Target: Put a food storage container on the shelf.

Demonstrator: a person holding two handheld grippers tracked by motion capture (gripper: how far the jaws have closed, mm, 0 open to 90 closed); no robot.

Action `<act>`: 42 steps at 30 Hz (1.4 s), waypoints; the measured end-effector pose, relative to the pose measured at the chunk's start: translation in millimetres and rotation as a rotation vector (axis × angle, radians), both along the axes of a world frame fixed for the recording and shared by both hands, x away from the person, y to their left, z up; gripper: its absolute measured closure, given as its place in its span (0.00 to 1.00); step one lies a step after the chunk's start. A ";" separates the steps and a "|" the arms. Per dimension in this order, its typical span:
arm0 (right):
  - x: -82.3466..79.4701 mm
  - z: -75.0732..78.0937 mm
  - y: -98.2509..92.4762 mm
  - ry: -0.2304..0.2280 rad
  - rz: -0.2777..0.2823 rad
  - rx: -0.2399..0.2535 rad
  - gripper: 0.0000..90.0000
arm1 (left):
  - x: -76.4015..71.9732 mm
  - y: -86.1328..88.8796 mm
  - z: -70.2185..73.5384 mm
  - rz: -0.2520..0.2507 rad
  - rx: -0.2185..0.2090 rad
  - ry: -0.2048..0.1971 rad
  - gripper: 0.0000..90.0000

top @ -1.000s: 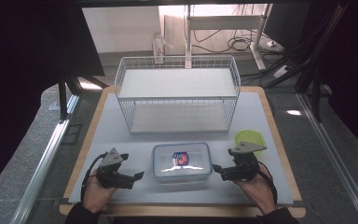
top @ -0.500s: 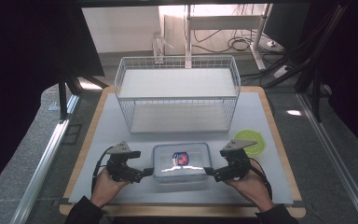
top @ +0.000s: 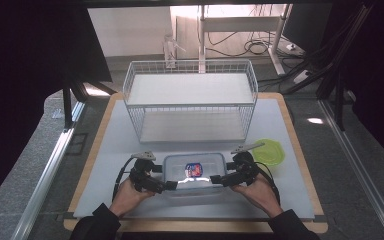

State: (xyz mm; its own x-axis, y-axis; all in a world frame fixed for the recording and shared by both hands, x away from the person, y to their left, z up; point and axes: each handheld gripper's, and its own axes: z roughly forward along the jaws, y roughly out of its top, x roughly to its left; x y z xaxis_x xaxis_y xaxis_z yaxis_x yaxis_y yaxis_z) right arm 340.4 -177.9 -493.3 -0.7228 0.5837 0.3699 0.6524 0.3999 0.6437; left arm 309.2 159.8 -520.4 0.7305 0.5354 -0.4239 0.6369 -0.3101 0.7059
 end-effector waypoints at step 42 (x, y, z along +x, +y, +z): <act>-21.7 9.4 -32.0 0.104 -0.051 0.147 0.55 | -44.6 21.4 8.1 0.061 -0.095 -0.058 0.49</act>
